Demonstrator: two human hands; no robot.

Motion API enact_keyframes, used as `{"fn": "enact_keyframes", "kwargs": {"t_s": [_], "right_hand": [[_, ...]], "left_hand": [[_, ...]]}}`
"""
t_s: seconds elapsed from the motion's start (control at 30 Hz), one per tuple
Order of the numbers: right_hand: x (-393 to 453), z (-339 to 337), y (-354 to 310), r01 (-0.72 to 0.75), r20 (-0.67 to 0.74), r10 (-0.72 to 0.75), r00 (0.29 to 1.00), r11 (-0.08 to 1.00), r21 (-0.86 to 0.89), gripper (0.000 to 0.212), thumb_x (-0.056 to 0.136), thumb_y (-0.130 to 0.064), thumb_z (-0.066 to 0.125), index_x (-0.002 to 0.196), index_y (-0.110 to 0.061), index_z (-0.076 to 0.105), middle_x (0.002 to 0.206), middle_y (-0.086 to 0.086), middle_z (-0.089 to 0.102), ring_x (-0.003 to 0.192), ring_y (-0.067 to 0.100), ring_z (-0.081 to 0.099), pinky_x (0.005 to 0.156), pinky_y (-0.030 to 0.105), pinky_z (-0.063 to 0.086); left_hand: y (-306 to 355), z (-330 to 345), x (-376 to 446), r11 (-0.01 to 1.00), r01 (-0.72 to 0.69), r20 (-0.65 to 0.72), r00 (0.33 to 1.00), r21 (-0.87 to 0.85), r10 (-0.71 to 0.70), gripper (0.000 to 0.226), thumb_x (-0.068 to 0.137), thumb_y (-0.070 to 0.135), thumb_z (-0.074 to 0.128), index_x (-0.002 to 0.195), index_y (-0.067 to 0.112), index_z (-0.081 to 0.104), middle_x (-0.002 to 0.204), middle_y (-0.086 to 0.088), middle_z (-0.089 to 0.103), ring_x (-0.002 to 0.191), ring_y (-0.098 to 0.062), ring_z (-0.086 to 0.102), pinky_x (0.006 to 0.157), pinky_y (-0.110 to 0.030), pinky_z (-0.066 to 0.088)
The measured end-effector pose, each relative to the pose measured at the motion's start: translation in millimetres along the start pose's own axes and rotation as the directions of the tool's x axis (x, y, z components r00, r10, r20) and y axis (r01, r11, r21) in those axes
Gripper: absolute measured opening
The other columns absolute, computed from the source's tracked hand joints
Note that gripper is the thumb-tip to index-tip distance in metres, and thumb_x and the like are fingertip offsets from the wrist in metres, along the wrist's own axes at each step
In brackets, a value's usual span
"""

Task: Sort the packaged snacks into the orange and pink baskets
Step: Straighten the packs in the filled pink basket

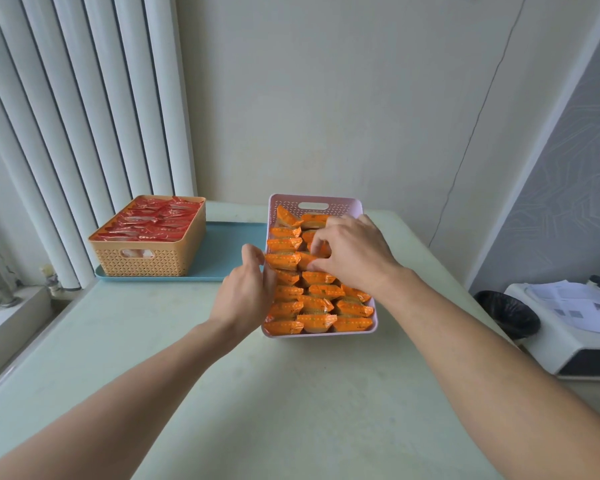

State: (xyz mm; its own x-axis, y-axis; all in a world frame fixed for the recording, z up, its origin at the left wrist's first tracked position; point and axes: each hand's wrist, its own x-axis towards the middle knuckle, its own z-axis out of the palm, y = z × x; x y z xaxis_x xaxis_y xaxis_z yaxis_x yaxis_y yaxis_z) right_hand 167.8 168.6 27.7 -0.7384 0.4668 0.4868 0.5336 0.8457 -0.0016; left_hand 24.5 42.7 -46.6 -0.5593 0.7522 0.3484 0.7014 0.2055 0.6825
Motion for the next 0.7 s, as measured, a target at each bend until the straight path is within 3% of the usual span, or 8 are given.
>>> {"fn": "enact_keyframes", "kwargs": {"t_s": [0.1, 0.3, 0.37, 0.43, 0.47, 0.53, 0.63, 0.7], "right_hand": [[-0.5, -1.2, -0.6, 0.025, 0.073, -0.019, 0.997, 0.997, -0.078, 0.023, 0.087, -0.043, 0.076, 0.105, -0.030, 0.076, 0.107, -0.008, 0.067, 0.103, 0.015, 0.057, 0.101, 0.038, 0.038], [2.7, -3.4, 5.9, 0.047, 0.086, -0.028, 0.996, 0.973, -0.225, 0.010, 0.093, -0.029, 0.070, 0.098, -0.028, 0.079, 0.099, -0.010, 0.071, 0.103, 0.015, 0.060, 0.097, 0.036, 0.035], [2.2, -2.5, 0.9, 0.045, 0.186, -0.025, 0.982, 0.994, -0.104, 0.017, 0.095, -0.038, 0.067, 0.098, -0.027, 0.080, 0.098, -0.014, 0.070, 0.103, 0.015, 0.063, 0.101, 0.038, 0.039], [6.8, -8.8, 6.2, -0.061, 0.170, 0.048, 0.984, 0.996, 0.069, 0.024, 0.099, -0.042, 0.060, 0.099, -0.028, 0.079, 0.098, -0.019, 0.068, 0.100, 0.015, 0.065, 0.098, 0.035, 0.043], [12.1, -10.3, 12.6, -0.093, 0.104, 0.083, 0.991, 0.991, 0.093, 0.024, 0.101, -0.040, 0.057, 0.106, -0.028, 0.077, 0.107, -0.016, 0.069, 0.106, 0.016, 0.062, 0.097, 0.035, 0.042], [21.3, -8.3, 31.3, -0.115, 0.056, 0.117, 0.992, 0.993, -0.042, 0.031, 0.105, -0.033, 0.051, 0.132, -0.027, 0.065, 0.133, -0.003, 0.064, 0.125, 0.022, 0.050, 0.104, 0.040, 0.038], [25.3, 4.1, 51.0, -0.098, 0.264, 0.142, 0.954, 0.980, -0.171, 0.045, 0.107, -0.029, 0.043, 0.152, -0.026, 0.043, 0.151, 0.006, 0.050, 0.141, 0.028, 0.036, 0.113, 0.046, 0.028], [24.4, 10.1, 55.7, -0.088, 0.289, 0.137, 0.947, 0.980, -0.177, 0.042, 0.108, -0.034, 0.040, 0.149, -0.027, 0.046, 0.148, 0.006, 0.054, 0.141, 0.028, 0.037, 0.116, 0.046, 0.025]], "left_hand": [[0.4, -1.6, -0.6, 1.000, 0.001, 0.013, 1.000, 0.008, -0.002, 0.019, 0.105, 0.043, 0.033, 0.106, 0.024, 0.032, 0.092, -0.008, 0.067, 0.075, -0.030, 0.067, 0.067, -0.053, 0.057], [3.6, -3.6, -0.4, 1.000, 0.013, 0.030, 0.999, 0.019, -0.014, 0.023, 0.105, 0.044, 0.032, 0.108, 0.022, 0.033, 0.095, -0.007, 0.067, 0.076, -0.030, 0.067, 0.068, -0.053, 0.058], [4.0, -4.3, 1.3, 0.999, 0.026, 0.028, 0.999, 0.022, -0.026, 0.023, 0.105, 0.042, 0.032, 0.108, 0.020, 0.034, 0.097, -0.007, 0.065, 0.077, -0.030, 0.066, 0.069, -0.052, 0.057], [4.6, -3.6, 3.9, 0.999, 0.028, 0.035, 0.999, 0.025, -0.029, 0.022, 0.105, 0.042, 0.032, 0.107, 0.020, 0.034, 0.097, -0.009, 0.065, 0.077, -0.031, 0.066, 0.070, -0.052, 0.057], [3.4, -4.1, 4.9, 0.999, 0.031, 0.038, 0.999, 0.026, -0.032, 0.022, 0.105, 0.042, 0.032, 0.106, 0.020, 0.034, 0.097, -0.009, 0.065, 0.078, -0.031, 0.066, 0.070, -0.053, 0.057], [3.2, -3.2, 6.2, 0.999, 0.038, 0.045, 0.998, 0.023, -0.039, 0.022, 0.105, 0.043, 0.031, 0.107, 0.021, 0.033, 0.098, -0.007, 0.063, 0.079, -0.031, 0.066, 0.070, -0.053, 0.058], [2.6, -2.3, 5.5, 0.999, 0.042, 0.046, 0.998, 0.028, -0.044, 0.023, 0.105, 0.045, 0.031, 0.106, 0.022, 0.033, 0.098, -0.008, 0.064, 0.079, -0.031, 0.067, 0.070, -0.053, 0.058], [2.1, -2.4, 5.8, 0.999, 0.039, 0.050, 0.998, 0.036, -0.041, 0.023, 0.104, 0.046, 0.030, 0.106, 0.024, 0.032, 0.098, -0.009, 0.065, 0.080, -0.032, 0.067, 0.070, -0.053, 0.058]]}}
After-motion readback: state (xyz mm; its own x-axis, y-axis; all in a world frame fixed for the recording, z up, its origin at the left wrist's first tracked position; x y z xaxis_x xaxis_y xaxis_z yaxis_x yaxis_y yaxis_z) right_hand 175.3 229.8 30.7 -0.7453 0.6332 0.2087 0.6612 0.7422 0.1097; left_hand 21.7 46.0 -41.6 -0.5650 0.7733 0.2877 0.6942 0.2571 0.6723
